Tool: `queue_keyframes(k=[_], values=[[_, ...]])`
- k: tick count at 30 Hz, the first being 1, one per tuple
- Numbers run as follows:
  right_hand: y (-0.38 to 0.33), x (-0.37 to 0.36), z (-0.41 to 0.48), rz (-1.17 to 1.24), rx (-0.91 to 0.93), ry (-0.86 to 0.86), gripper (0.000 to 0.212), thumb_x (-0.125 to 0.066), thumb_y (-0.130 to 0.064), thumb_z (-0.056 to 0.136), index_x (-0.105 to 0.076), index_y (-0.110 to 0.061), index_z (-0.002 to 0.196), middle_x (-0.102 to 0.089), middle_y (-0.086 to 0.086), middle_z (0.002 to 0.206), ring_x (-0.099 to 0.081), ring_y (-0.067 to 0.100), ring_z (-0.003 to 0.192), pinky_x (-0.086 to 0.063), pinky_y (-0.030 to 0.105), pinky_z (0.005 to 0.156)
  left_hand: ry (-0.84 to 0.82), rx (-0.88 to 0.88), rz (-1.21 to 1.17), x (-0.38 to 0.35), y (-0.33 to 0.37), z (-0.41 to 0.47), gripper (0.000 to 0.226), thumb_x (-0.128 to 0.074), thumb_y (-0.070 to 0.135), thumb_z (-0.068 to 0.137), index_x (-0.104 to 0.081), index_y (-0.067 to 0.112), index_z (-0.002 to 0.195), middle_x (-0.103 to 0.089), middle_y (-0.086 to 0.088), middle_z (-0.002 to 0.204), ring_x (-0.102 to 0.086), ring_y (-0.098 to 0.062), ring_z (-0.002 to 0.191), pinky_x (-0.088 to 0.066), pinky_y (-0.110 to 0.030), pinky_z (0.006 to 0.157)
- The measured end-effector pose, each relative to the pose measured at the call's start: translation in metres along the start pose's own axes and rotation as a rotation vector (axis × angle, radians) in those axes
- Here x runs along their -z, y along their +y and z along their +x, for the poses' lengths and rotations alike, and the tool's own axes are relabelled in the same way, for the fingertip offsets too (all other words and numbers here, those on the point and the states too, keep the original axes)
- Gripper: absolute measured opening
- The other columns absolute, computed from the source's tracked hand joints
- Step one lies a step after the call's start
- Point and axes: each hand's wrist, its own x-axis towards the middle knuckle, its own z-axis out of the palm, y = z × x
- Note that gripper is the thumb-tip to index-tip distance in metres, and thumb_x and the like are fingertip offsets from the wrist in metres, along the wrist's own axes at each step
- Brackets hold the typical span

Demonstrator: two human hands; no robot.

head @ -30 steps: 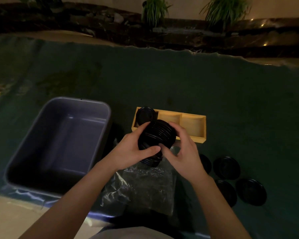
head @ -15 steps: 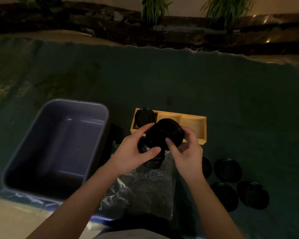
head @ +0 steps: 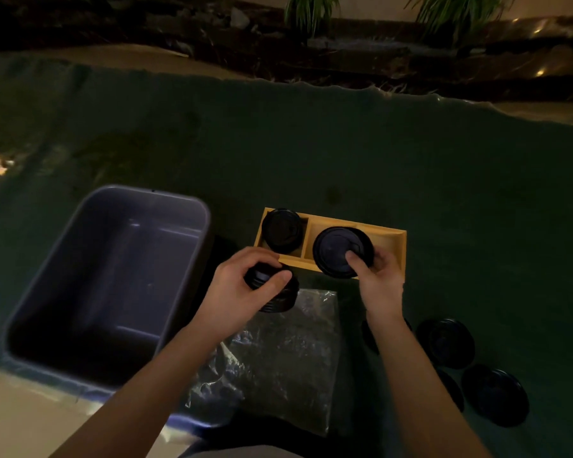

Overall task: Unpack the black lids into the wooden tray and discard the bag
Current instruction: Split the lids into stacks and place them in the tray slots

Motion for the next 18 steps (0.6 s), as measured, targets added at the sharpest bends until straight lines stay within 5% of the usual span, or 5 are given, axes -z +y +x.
queue_keyframes(k=[2,5,10,13,18], values=[[0.004,-0.007,0.020,-0.064,-0.058,-0.052,0.024,-0.083,-0.035,0.082,-0.066,-0.031,0.099,-0.072,-0.018,0.089,-0.071,0.005,0.093,-0.052,0.022,0.082,0.016,0.037,-0.011,0.001,-0.002,-0.001,0.027,-0.072,0.044,0.084,-0.074,0.021,0.096,-0.071,0.008,0.110,-0.067,-0.008,0.109,-0.049,-0.016,0.092],[0.005,-0.021,0.047,-0.264,-0.084,-0.131,0.046,-0.078,-0.045,0.084,-0.067,-0.019,0.121,-0.072,-0.004,0.111,-0.067,0.023,0.110,-0.053,0.042,0.096,0.029,0.086,-0.011,0.005,-0.004,-0.004,0.029,-0.070,0.048,0.084,-0.072,0.023,0.097,-0.071,0.009,0.108,-0.066,-0.008,0.106,-0.053,-0.019,0.089],[0.004,-0.039,0.074,-0.737,0.047,-0.192,0.048,-0.065,-0.053,0.092,-0.068,-0.019,0.125,-0.070,0.008,0.123,-0.063,0.030,0.117,-0.047,0.039,0.093,0.063,0.257,-0.098,0.012,-0.007,-0.009,0.020,-0.074,0.045,0.088,-0.073,0.028,0.097,-0.071,0.009,0.104,-0.067,-0.007,0.101,-0.058,-0.030,0.086],[0.006,-0.045,0.078,-0.995,0.112,-0.149,0.056,-0.053,-0.062,0.094,-0.069,-0.017,0.124,-0.059,0.016,0.131,-0.049,0.036,0.126,-0.040,0.046,0.105,0.093,0.395,-0.272,0.015,-0.004,-0.011,0.028,-0.072,0.056,0.080,-0.074,0.032,0.092,-0.074,0.002,0.096,-0.073,-0.016,0.094,-0.061,-0.030,0.076],[0.008,-0.052,0.069,-0.888,0.223,-0.091,0.054,-0.065,-0.040,0.094,-0.048,-0.017,0.140,-0.053,0.019,0.137,-0.054,0.038,0.124,-0.051,0.050,0.093,0.132,0.432,-0.357,0.017,-0.005,-0.011,0.026,-0.071,0.049,0.088,-0.075,0.024,0.095,-0.075,-0.006,0.093,-0.075,-0.013,0.083,-0.055,-0.016,0.063]])
